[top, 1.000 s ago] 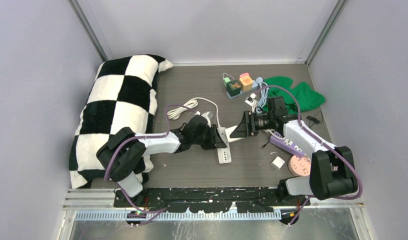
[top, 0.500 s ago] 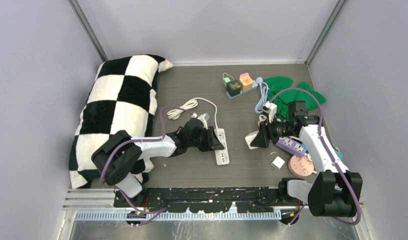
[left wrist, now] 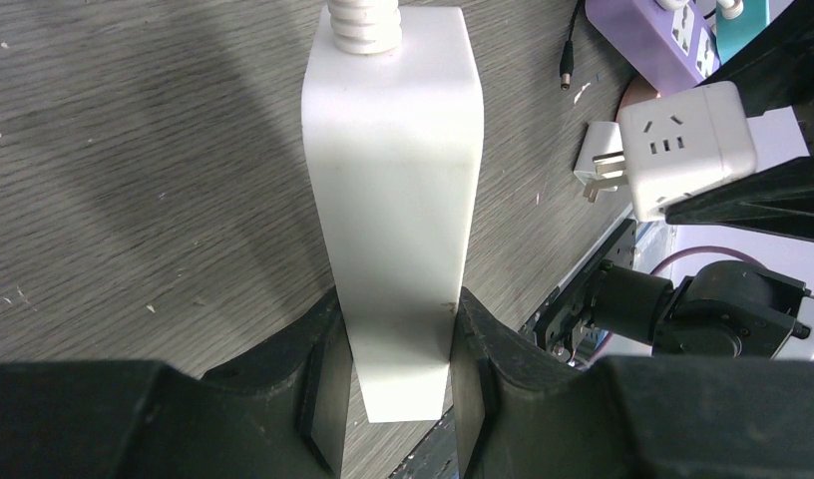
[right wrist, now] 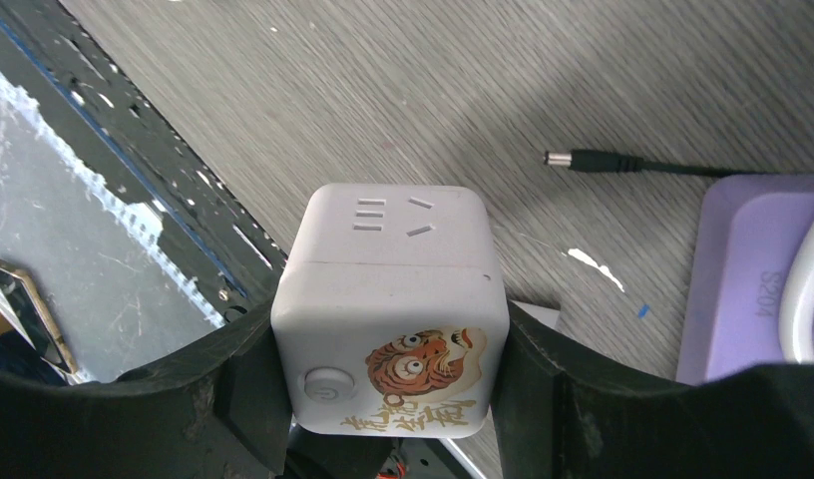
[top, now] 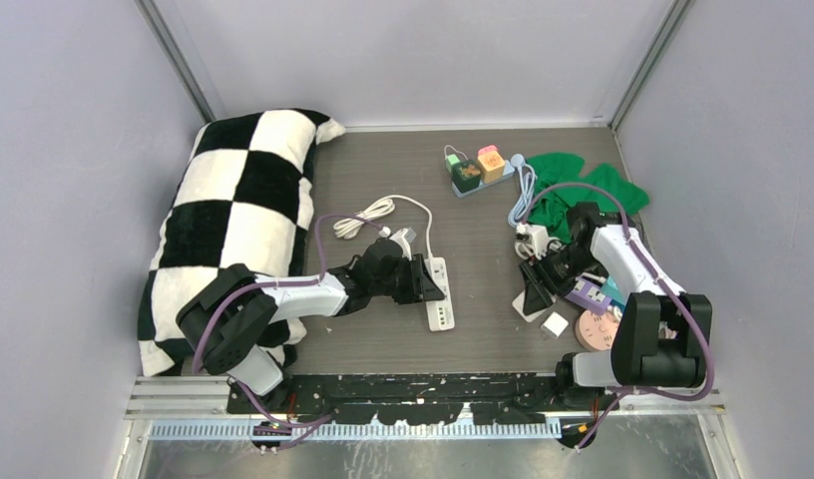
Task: Pull the plug off the socket
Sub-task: Place the plug at the center of the board.
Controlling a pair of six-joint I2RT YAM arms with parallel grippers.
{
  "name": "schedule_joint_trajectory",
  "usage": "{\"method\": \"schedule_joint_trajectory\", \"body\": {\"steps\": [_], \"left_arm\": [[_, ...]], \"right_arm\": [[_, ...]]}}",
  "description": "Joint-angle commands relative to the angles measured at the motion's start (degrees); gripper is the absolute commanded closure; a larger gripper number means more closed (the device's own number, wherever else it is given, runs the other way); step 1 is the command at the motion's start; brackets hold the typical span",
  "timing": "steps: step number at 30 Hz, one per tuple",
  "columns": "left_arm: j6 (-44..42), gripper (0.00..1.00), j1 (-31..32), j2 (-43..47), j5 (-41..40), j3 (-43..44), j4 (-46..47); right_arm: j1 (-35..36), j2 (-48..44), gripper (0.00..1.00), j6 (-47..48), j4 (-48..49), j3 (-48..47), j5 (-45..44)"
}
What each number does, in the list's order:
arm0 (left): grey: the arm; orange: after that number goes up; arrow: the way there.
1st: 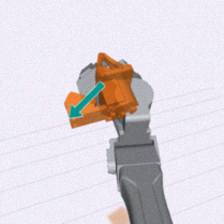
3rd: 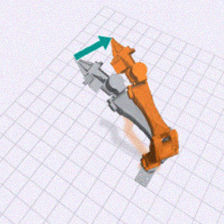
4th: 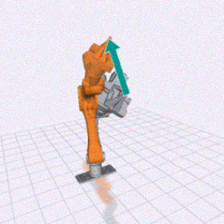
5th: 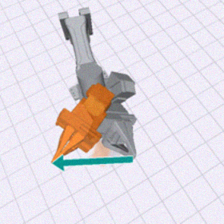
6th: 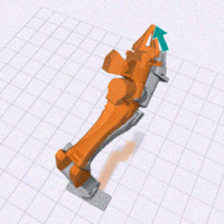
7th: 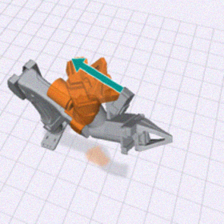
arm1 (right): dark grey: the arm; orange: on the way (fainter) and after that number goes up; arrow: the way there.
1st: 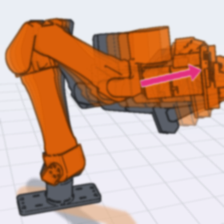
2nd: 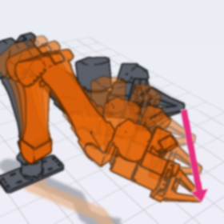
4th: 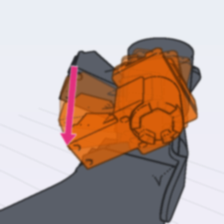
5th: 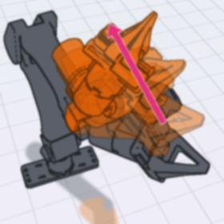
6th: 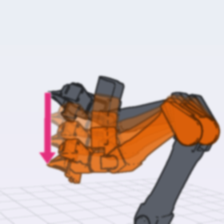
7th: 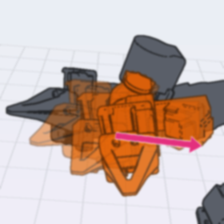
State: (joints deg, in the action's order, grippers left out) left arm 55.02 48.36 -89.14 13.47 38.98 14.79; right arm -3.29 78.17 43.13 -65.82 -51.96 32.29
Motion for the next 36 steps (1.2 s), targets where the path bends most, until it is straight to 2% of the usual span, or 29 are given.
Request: {"method": "schedule_joint_trajectory", "body": {"steps": [1, 5, 10, 20, 29, 36], "left_arm": [[-1.15, 1.00, -0.19, 1.42, -0.12, 1.01, 4.11], [-1.15, 1.00, -0.19, 0.99, 0.30, 1.27, 4.37], [-1.07, 1.00, -0.19, 1.05, 0.36, 0.95, 4.70], [-0.71, 1.00, -0.19, 1.59, 0.19, -0.13, 5.69], [-0.63, 1.00, -0.19, 1.67, 0.24, -0.14, 5.69], [-0.62, 1.00, -0.19, 1.34, 0.63, 0.22, 5.85]], "right_arm": [[-0.23, 1.13, 0.68, -2.70, 1.94, 0.26, -5.19], [-0.23, 4.00, 0.50, -5.57, 4.10, 0.31, -6.52], [-0.23, 6.98, 0.34, -7.94, 5.42, -0.41, -7.42], [-0.29, 5.73, 0.10, -10.63, 8.25, 0.03, -11.47], [-2.95, 1.15, 0.08, -10.68, 8.86, 0.11, -11.95], [-4.17, -2.61, 0.08, -8.60, 7.34, -0.41, -6.51]]}}
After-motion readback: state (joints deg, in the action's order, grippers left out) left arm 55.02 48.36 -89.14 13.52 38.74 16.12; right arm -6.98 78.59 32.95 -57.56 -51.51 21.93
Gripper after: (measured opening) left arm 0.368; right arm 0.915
